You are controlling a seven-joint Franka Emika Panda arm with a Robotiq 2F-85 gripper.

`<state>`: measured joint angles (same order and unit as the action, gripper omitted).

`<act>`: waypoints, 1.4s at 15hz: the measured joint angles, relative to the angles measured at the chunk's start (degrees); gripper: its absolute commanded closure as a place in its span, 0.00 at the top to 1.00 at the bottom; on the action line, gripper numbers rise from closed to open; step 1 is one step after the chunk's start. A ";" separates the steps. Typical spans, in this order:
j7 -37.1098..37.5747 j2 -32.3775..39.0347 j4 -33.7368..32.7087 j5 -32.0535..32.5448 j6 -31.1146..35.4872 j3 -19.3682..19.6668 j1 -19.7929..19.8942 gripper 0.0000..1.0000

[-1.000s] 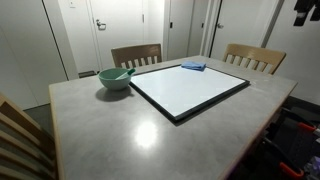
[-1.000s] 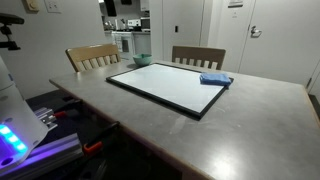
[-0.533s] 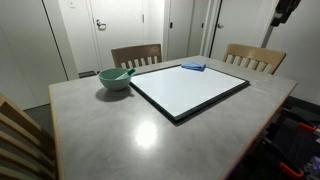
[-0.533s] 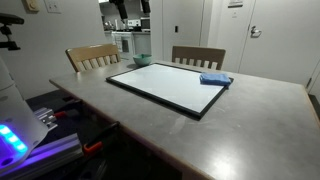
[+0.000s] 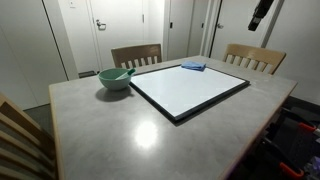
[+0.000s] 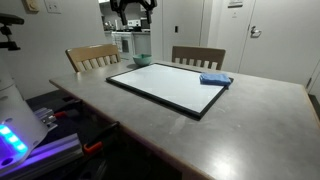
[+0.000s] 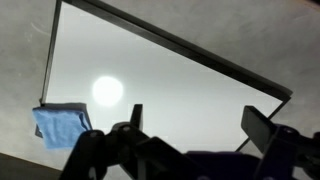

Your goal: Pick up the marker from the bowl, use the marker to draw a smiley face on the whiteboard, put the marker in the bowl

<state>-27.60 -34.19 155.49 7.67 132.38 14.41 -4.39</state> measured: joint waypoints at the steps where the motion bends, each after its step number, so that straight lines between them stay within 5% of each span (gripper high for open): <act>1: -1.85 1.69 -1.17 -0.96 0.28 0.07 -1.20 1.00; 8: -17.34 15.18 -10.52 -9.67 3.45 0.13 -5.42 1.00; 17: -16.77 14.36 -9.93 -10.42 3.49 -1.33 -4.12 1.00; 21: -21.09 15.19 -8.32 -16.74 8.10 -0.99 -4.27 1.00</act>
<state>-48.68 -19.00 147.17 -9.07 140.48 13.42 -8.66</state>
